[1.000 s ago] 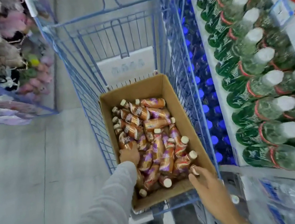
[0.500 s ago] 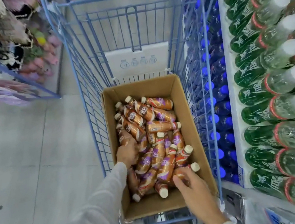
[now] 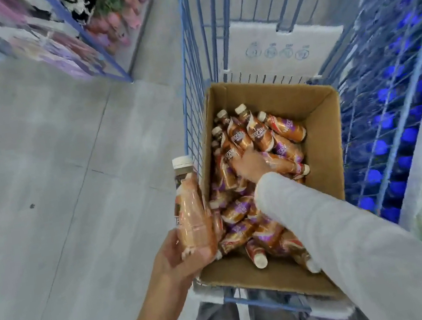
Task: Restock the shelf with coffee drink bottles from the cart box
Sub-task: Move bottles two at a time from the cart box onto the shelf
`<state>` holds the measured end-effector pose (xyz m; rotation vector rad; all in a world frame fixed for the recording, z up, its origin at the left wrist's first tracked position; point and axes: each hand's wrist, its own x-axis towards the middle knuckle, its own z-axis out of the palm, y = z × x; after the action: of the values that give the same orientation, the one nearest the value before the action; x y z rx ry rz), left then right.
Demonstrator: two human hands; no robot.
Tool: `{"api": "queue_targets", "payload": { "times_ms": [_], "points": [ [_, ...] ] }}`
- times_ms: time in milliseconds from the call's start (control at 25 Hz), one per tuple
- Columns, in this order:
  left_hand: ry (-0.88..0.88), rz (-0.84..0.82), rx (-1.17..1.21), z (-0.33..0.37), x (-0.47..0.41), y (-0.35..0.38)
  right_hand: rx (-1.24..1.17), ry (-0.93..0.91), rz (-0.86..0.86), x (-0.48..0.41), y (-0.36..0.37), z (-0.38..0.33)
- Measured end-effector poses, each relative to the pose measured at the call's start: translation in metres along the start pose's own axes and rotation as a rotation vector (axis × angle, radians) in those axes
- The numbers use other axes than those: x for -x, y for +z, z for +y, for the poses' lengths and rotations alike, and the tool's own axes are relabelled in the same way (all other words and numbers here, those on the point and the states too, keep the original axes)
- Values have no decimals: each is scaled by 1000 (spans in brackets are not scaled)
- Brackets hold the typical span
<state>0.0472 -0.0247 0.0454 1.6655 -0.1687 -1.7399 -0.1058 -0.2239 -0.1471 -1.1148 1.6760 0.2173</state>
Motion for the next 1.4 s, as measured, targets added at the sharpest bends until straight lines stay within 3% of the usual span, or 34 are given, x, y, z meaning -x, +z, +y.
{"api": "queue_targets", "payload": {
  "times_ms": [240, 360, 520, 760, 880, 1000, 1240, 1400],
  "points": [
    [59, -70, 60, -4, -3, -14, -5, 52, 32, -27, 23, 2],
    [30, -131, 13, 11, -1, -14, -375, 81, -83, 19, 2, 15],
    [47, -248, -153, 43, -1, 7, -791, 70, -21, 120, -28, 38],
    [79, -475, -421, 61, 4, 86, -1150, -9, 393, 282, -78, 83],
    [66, -636, -526, 46, 31, 140, -1338, -90, 615, 356, -91, 116],
    [161, -812, -642, 19, 79, 192, -1472, -163, 787, 421, -91, 157],
    [107, -1123, -510, -61, 211, 272, -1584, -312, 1142, 555, -65, 250],
    [216, -1259, -593, -100, 287, 284, -1606, -382, 1289, 623, -38, 294]
  ]
}}
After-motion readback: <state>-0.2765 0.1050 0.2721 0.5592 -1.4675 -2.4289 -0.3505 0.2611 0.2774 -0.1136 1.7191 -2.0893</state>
